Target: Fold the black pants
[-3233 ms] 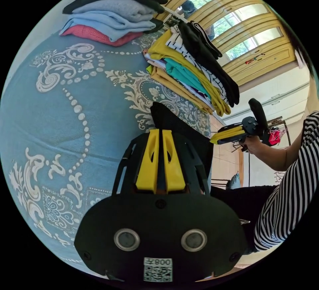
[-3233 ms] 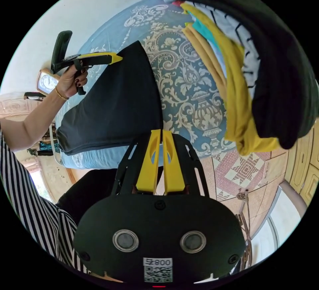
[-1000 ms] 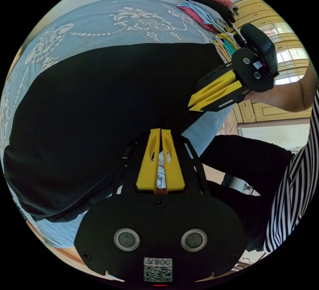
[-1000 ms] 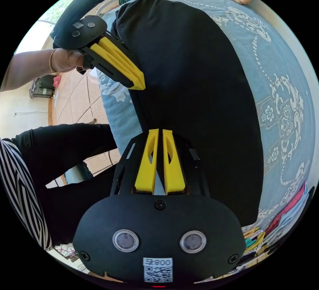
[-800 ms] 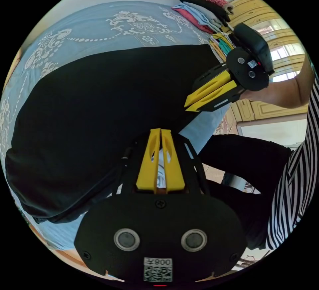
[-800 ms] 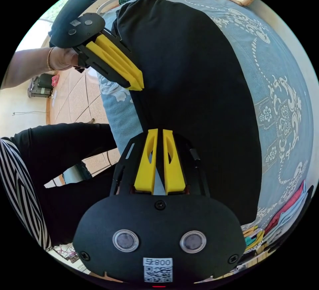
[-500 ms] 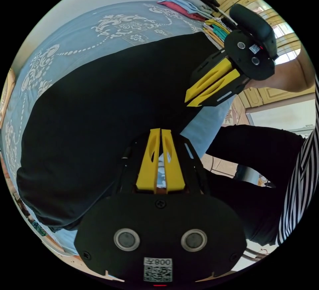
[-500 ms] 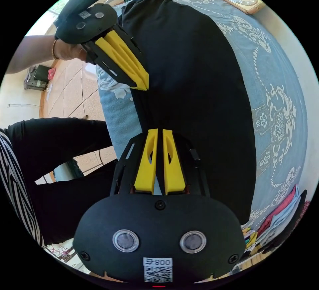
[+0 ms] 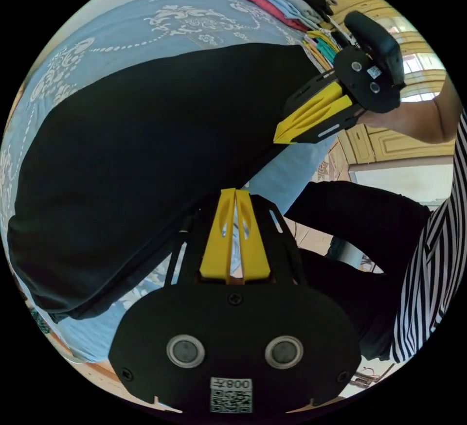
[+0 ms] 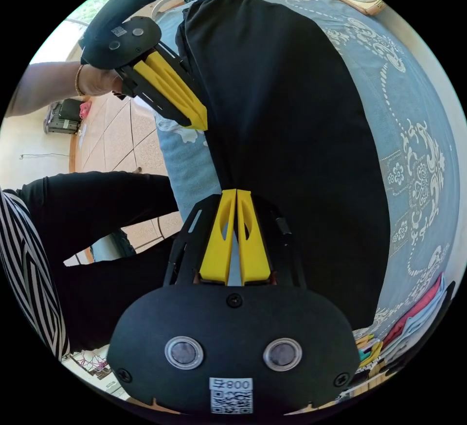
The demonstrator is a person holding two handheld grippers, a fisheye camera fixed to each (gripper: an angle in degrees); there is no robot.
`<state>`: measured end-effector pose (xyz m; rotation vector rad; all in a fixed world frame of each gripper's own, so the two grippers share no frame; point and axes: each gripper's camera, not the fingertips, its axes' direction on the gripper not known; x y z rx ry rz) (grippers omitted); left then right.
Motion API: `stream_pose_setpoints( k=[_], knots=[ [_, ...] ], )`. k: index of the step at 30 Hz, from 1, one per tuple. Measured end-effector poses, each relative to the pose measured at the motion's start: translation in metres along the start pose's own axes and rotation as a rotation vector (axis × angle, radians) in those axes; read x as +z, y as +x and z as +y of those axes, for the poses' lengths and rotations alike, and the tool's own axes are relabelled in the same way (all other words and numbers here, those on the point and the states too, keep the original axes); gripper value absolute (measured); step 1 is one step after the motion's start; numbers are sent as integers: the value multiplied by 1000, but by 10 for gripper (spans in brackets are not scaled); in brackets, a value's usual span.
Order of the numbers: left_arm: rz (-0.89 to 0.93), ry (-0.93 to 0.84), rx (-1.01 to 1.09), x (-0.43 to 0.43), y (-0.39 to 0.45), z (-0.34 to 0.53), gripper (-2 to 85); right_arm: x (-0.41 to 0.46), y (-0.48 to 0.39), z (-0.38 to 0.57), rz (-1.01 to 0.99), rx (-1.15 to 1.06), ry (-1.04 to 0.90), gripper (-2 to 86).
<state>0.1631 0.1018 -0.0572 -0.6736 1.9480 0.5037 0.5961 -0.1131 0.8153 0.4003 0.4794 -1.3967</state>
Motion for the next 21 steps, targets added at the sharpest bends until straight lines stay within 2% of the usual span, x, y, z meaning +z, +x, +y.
stream_pose_setpoints(
  k=[5,11,21],
  knots=[
    [-14,64,-73,-26,23,5,17,17,9,-1,-26,10,-4,6],
    [-141,93,-204,-64,37,26,57,11,35,-12,-45,69,40,26],
    [-346,-17,-4,-84,86,16,34,41,21,-70,24,-119,91,53]
  ],
)
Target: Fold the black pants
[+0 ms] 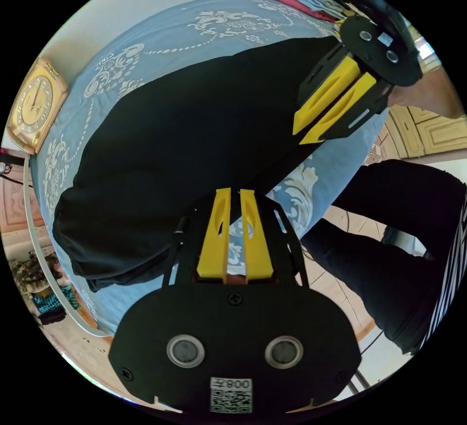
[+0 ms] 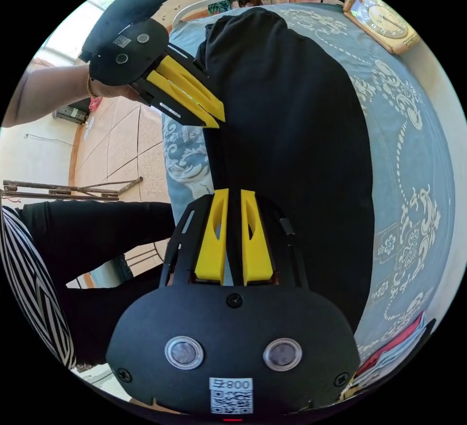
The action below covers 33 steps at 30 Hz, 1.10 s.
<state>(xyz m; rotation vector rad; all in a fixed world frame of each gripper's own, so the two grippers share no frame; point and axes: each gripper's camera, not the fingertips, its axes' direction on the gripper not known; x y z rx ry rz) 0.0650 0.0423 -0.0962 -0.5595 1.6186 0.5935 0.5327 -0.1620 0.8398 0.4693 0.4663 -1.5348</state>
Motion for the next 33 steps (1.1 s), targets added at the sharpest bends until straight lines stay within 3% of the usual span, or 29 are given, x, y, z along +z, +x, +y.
stream_pose_setpoints(
  k=[10,26,29,33],
  knots=[
    [57,33,-65,-67,5,7,6,18,18,-4,-29,-17,-6,7],
    [153,1,-179,-145,-17,47,15,46,41,-7,-181,-10,-17,19],
    [205,50,-277,-172,-37,67,24,37,53,-5,-191,28,-2,38],
    [254,162,-637,-207,-102,125,45,19,58,-19,-160,32,87,53]
  ],
)
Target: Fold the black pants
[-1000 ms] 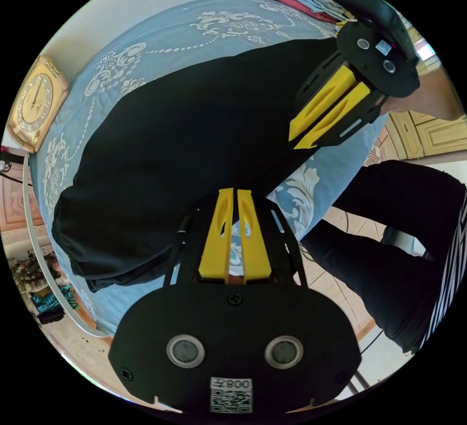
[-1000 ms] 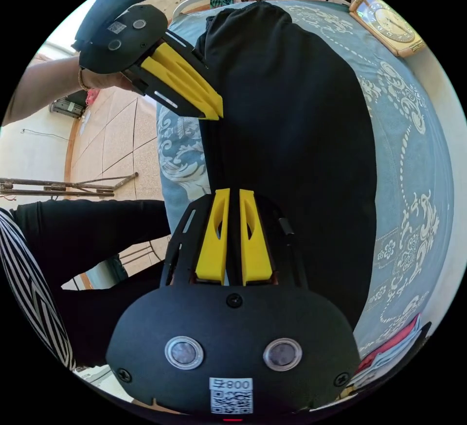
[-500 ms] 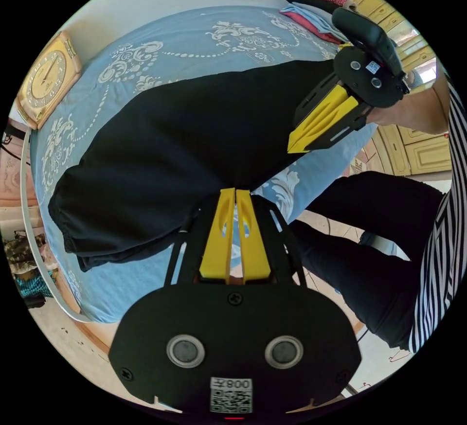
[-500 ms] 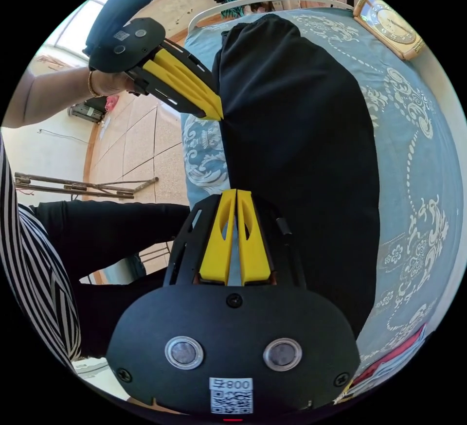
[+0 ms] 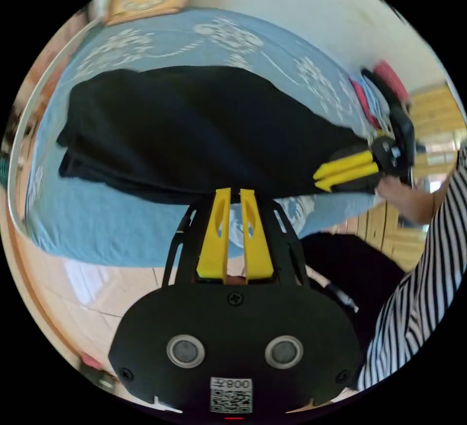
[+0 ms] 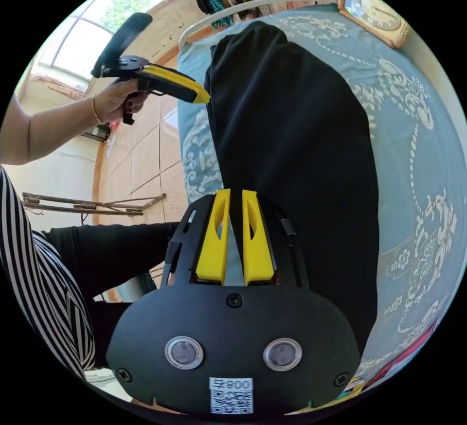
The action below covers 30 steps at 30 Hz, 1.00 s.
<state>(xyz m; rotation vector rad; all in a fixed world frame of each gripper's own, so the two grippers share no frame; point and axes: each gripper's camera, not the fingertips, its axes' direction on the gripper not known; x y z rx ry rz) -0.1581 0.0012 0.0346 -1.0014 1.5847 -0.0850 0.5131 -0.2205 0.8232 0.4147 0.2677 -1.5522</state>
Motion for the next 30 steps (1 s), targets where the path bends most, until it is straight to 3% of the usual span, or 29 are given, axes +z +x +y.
stream_pose_setpoints(
  k=[4,7,16,23,30],
  knots=[
    [59,224,-399,-50,-94,13,65,3,-5,-47,-3,-80,92,64],
    [68,318,-522,-74,-137,15,67,13,-7,-87,7,-123,131,63],
    [79,350,-582,-111,-173,1,21,39,-12,-144,79,-201,71,12],
    [124,475,-547,-161,-158,19,11,-8,-4,-128,-27,-209,161,1],
    [103,380,-652,-132,-180,28,17,13,3,-139,-71,-227,18,0]
  ],
)
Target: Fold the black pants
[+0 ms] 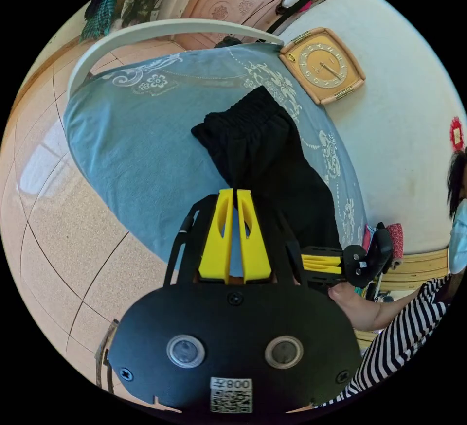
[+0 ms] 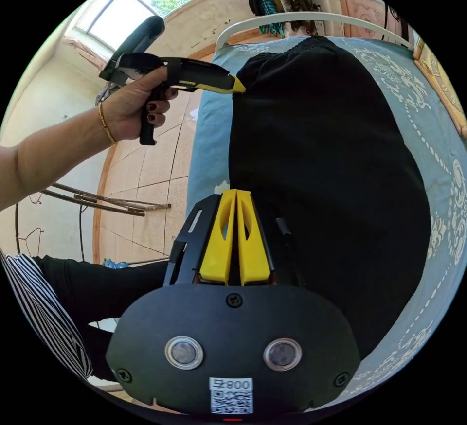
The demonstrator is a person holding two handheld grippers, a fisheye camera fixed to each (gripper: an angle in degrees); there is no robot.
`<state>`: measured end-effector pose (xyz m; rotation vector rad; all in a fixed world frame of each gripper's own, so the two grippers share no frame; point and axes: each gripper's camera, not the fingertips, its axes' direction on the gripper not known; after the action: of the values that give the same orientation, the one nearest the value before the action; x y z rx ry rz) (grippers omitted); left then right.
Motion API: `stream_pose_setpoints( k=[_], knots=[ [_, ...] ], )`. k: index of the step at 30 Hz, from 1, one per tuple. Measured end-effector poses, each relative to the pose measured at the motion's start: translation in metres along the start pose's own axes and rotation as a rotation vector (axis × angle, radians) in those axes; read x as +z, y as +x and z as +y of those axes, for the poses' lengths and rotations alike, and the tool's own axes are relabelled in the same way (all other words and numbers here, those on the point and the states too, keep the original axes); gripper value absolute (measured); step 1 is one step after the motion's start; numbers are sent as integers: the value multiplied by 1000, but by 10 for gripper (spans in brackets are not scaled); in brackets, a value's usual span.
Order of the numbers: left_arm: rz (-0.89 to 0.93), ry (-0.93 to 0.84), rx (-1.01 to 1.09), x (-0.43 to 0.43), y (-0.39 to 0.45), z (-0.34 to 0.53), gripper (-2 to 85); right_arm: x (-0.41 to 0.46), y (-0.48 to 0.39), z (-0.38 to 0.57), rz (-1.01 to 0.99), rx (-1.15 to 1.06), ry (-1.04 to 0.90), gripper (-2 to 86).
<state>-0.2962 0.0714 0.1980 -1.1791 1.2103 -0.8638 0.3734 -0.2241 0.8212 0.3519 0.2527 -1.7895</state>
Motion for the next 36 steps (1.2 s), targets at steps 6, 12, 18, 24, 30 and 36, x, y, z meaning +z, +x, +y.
stream_pose_setpoints(
  k=[6,12,18,24,30,36],
  knots=[
    [-99,27,27,-8,19,-3,17,-38,19,10,-79,85,89,0],
    [12,-12,221,12,91,-6,4,-94,44,79,-80,292,165,2],
    [141,-352,633,117,214,14,2,-142,54,183,37,632,93,5],
    [58,-522,746,185,242,39,6,-141,56,245,55,835,44,3],
    [58,-415,817,186,295,-19,37,-188,71,221,36,749,225,7],
    [-114,-463,955,244,347,-86,73,-230,134,165,10,580,439,34]
  ],
)
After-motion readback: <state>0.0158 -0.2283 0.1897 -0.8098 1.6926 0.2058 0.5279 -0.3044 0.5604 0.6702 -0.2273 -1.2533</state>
